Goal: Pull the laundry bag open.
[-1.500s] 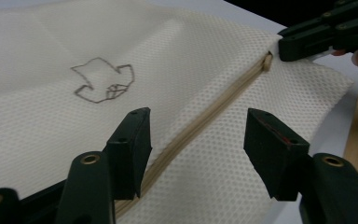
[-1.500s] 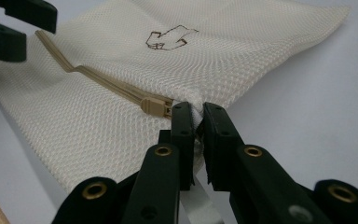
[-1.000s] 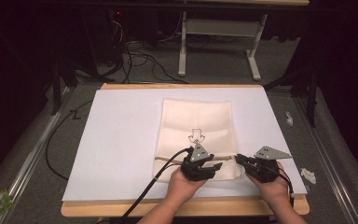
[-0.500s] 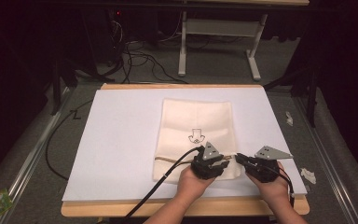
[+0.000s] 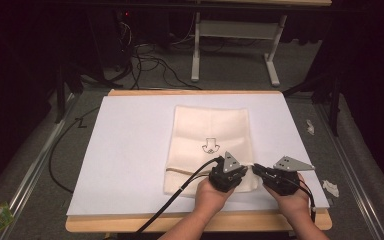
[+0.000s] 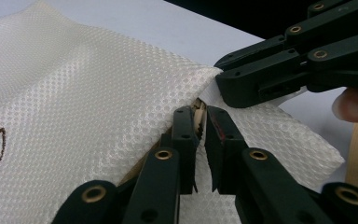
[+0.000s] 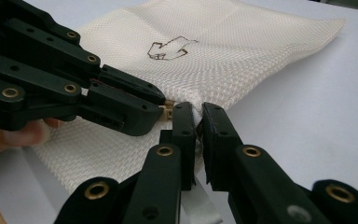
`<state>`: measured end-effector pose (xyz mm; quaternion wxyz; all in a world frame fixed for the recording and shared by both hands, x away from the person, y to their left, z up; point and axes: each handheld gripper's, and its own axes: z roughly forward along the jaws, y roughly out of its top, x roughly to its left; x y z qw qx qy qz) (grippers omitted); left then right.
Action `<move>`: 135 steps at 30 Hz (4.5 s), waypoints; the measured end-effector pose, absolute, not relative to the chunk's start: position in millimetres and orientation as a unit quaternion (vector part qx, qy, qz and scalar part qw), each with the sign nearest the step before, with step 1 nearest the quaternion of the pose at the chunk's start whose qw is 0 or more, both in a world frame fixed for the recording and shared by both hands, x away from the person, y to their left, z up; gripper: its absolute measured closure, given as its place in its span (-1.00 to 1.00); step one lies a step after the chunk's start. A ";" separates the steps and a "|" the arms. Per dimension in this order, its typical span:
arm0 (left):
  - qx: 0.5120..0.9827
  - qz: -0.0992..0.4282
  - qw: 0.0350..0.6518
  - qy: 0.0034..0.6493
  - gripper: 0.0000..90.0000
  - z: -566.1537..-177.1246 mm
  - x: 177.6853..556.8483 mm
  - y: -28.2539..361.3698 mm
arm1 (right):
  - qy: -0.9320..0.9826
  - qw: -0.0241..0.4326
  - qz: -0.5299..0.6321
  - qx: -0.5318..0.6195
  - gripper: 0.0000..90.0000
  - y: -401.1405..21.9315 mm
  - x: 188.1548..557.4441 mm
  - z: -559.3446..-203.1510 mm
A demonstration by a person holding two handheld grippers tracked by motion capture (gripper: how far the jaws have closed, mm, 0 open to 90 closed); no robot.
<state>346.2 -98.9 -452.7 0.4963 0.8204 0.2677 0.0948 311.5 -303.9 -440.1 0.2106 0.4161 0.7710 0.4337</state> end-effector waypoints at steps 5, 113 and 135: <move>0.821 0.101 0.498 0.261 0.92 -452.1 344.4 -101.2 | 0.769 0.212 0.437 0.415 0.90 -304.0 311.1 -439.2; 0.801 0.102 0.447 0.386 0.94 -469.1 357.0 124.2 | 0.745 0.225 0.427 0.460 0.91 -331.2 318.0 -438.2; 0.795 0.138 0.458 0.374 0.28 -470.7 353.3 125.4 | 0.732 0.223 0.448 0.463 0.05 -336.6 314.3 -444.6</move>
